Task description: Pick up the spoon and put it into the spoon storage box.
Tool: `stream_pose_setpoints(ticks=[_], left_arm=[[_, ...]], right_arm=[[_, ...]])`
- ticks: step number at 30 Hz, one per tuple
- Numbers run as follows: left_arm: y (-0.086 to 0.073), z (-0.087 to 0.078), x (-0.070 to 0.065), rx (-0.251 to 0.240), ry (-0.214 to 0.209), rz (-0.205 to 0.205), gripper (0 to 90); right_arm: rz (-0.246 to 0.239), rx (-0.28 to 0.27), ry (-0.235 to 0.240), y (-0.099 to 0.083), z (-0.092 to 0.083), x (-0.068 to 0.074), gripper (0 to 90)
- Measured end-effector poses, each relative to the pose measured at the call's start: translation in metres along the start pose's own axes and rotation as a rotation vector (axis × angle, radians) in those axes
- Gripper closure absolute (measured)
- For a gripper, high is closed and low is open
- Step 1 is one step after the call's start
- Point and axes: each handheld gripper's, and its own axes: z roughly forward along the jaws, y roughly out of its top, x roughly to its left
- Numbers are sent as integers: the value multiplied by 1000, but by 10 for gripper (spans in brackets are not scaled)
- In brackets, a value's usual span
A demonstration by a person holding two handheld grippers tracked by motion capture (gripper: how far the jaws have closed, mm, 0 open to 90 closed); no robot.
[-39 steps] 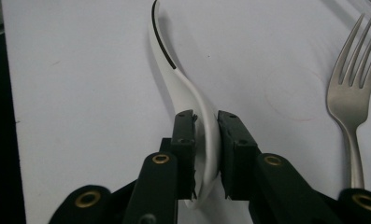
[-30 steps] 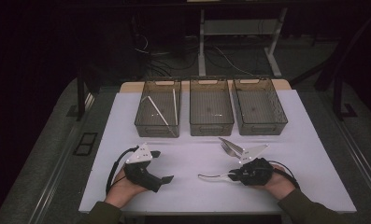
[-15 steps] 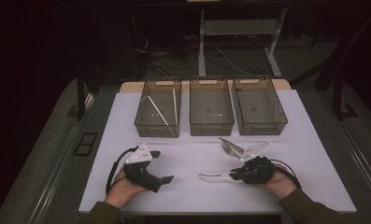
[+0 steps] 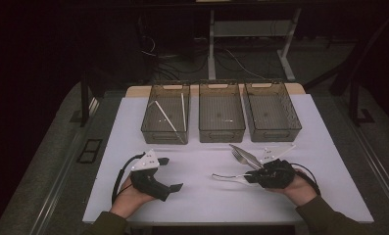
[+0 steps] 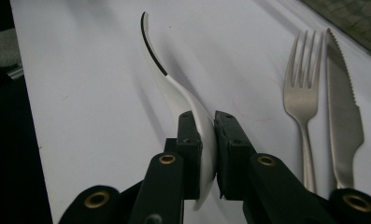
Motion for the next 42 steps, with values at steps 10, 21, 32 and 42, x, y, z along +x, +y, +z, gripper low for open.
stream_pose_setpoints(ticks=[10, 21, 32, 42], left_arm=[[0, 4, 3, -18, -5, -19, 0], [-2, 4, 0, -11, -13, -21, 0], [-2, 4, 0, -8, -12, -25, 0], [-2, 4, 0, -11, -15, -21, 0]], right_arm=[[22, -30, -16, 8, -11, -8, 808], [52, -58, -48, 22, -19, -15, 809], [91, -82, -92, 32, -26, -28, 809], [112, -115, -109, 41, -31, -34, 809]])
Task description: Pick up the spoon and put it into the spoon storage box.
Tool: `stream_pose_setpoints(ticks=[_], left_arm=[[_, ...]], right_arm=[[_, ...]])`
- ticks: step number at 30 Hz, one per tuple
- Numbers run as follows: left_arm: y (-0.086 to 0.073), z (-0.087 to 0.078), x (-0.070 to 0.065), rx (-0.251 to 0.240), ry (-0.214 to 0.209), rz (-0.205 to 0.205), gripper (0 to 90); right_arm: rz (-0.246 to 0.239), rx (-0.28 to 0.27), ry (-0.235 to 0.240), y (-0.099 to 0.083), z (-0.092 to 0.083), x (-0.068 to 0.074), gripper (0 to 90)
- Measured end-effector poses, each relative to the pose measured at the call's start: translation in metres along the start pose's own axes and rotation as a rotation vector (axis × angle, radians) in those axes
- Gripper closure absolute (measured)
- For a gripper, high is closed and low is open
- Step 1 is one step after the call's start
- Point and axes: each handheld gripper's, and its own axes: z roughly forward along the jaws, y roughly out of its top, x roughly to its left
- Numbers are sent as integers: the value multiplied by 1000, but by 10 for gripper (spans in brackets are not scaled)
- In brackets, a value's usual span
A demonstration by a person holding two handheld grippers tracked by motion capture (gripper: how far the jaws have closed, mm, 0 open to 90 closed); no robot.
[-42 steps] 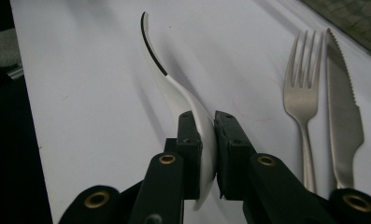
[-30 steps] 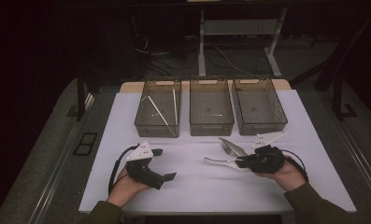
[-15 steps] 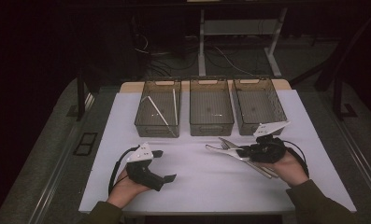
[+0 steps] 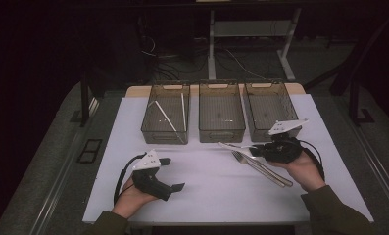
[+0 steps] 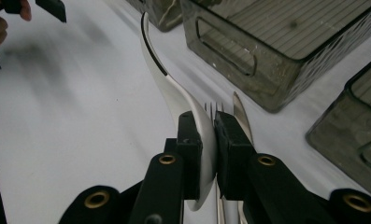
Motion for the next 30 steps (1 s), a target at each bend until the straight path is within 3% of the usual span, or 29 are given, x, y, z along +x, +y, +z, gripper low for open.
stream_pose_setpoints(ticks=[13, 30], left_arm=[[0, 0, 0, -2, -5, -4, 0], [0, -1, -1, -6, -6, -4, 0]], right_arm=[[37, -36, -34, 18, 2, -9, 809], [23, -48, -83, 43, 12, -22, 809]])
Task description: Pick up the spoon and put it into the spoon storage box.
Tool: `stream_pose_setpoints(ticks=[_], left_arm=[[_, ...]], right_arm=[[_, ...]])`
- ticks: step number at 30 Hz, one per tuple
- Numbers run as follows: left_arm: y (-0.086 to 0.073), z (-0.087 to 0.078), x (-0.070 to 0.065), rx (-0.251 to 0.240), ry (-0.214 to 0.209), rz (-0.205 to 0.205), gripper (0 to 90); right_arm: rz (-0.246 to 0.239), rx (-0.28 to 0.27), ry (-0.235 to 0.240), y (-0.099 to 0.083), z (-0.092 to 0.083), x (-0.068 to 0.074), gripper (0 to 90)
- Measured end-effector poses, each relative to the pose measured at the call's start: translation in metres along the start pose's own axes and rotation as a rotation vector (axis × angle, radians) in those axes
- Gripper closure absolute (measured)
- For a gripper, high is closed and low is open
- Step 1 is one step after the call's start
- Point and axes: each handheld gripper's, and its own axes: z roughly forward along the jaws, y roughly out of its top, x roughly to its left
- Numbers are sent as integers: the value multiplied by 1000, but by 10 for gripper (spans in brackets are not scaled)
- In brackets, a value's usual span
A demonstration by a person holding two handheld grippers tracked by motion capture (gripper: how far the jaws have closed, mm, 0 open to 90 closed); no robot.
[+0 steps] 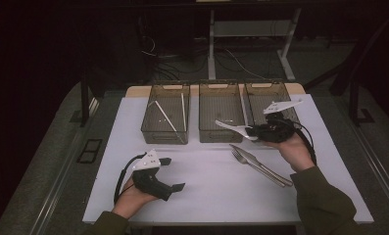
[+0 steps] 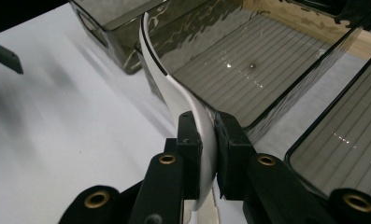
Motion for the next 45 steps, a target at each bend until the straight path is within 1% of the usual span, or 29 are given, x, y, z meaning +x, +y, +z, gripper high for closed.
stream_pose_setpoints(ticks=[2, 5, 10, 11, 18, 20, 24, 26, 29, 34, 38, 45], left_arm=[[0, 0, 1, 0, 0, -1, 0], [0, 0, 1, 1, -1, -1, 0], [0, 0, 1, -5, -1, -8, 0], [0, 0, 1, -3, -2, -5, 0], [0, 0, 0, -7, -5, -8, 0], [0, 0, 0, -7, -4, -8, 0], [0, 0, 0, -8, -5, -9, 0], [0, 0, 0, -10, -6, -9, 0], [0, -1, 0, -10, -6, -8, 0], [0, 0, 0, -11, -8, -9, 0], [0, 0, 0, -8, -11, -4, 0], [0, 0, 0, -8, -12, -5, 0]], right_arm=[[1, -8, -4, 4, 2, -2, 808], [4, -5, -18, 9, 7, -5, 809], [26, -7, -24, 17, 17, -11, 808], [23, -6, -24, 19, 19, -12, 808], [32, 0, -28, 31, 29, -15, 808], [32, 2, -35, 34, 33, -16, 808], [39, 5, -32, 38, 44, -17, 808], [41, 9, -32, 39, 50, -17, 808], [39, 26, -45, 40, 58, -19, 808], [40, 49, -60, 38, 67, -23, 807], [44, 70, -69, 37, 73, -24, 807], [36, 101, -82, 33, 81, -26, 807]])
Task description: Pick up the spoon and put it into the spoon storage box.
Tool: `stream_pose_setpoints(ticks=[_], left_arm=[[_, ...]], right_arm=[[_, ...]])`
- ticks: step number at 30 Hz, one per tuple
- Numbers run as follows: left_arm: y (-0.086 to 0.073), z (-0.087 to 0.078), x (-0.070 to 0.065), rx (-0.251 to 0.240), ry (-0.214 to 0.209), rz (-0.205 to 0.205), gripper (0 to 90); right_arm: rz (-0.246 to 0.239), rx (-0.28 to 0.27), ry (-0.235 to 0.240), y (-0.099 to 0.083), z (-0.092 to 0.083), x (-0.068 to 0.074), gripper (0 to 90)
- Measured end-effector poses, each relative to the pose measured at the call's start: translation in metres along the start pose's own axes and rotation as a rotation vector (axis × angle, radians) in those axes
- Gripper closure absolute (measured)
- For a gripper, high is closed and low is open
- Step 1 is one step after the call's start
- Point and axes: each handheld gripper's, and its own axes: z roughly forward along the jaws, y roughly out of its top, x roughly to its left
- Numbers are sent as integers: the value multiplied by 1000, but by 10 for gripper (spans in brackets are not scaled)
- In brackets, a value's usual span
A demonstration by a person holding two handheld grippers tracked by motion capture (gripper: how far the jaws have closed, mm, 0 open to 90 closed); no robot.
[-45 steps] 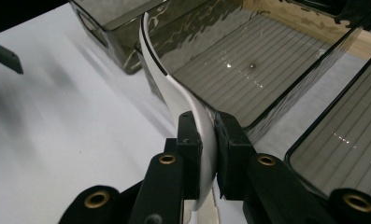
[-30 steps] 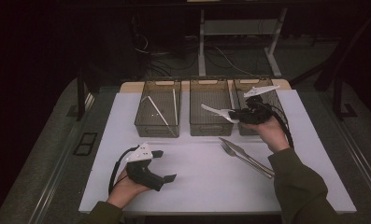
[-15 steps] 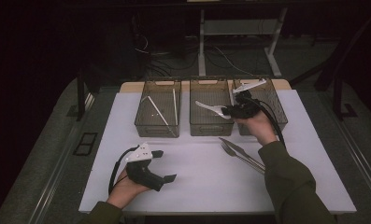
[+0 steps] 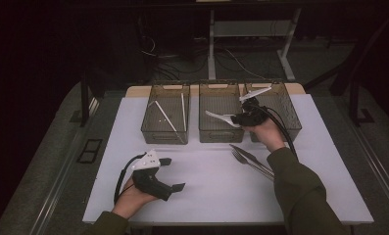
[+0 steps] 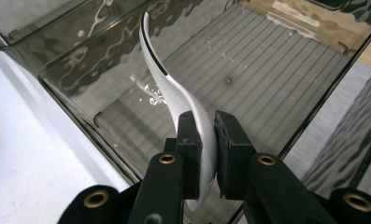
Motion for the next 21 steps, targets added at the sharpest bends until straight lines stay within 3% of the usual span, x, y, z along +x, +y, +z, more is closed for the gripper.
stream_pose_setpoints(ticks=[13, 21], left_arm=[[0, 0, -1, 0, -2, 0, 0], [0, 0, 0, 1, -4, 1, 0]], right_arm=[[-2, 24, -4, 0, 11, 2, 784], [33, -31, 24, 0, 3, 0, 695]])
